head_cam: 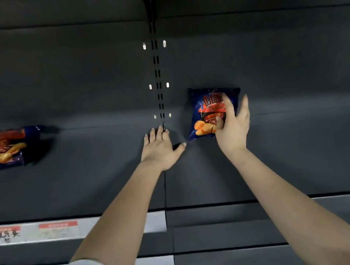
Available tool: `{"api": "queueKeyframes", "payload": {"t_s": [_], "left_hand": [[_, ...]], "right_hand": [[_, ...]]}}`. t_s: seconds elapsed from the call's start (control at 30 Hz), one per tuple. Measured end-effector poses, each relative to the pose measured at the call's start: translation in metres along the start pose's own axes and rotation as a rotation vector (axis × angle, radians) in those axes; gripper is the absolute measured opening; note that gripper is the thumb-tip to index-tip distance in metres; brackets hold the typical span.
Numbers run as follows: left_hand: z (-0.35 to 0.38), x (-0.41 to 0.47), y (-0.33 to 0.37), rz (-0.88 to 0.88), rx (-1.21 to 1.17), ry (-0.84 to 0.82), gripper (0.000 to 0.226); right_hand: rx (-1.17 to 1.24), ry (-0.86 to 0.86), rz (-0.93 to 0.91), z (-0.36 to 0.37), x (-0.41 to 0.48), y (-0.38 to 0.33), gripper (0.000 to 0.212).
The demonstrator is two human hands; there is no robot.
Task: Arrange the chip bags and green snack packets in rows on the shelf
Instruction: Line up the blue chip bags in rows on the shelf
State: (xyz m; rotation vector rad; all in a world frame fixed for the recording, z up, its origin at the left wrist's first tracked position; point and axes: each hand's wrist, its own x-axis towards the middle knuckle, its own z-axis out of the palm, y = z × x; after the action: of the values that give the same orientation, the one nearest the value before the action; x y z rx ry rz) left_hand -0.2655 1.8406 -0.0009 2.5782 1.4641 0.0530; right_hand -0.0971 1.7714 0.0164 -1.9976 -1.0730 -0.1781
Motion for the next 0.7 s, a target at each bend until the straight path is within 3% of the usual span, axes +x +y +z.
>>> {"api": "queueKeyframes", "payload": {"t_s": [0.1, 0.3, 0.7], "left_hand": [[0.002, -0.001, -0.003, 0.012, -0.001, 0.02, 0.078], [0.005, 0.003, -0.004, 0.022, 0.015, 0.011, 0.076], [0.004, 0.002, -0.004, 0.028, 0.011, 0.009, 0.076]], "right_hand": [[-0.113, -0.044, -0.124, 0.0, -0.007, -0.005, 0.057], [-0.29, -0.265, -0.151, 0.007, 0.003, -0.006, 0.08], [-0.365, -0.21, -0.083, 0.006, 0.004, 0.024, 0.074]]}}
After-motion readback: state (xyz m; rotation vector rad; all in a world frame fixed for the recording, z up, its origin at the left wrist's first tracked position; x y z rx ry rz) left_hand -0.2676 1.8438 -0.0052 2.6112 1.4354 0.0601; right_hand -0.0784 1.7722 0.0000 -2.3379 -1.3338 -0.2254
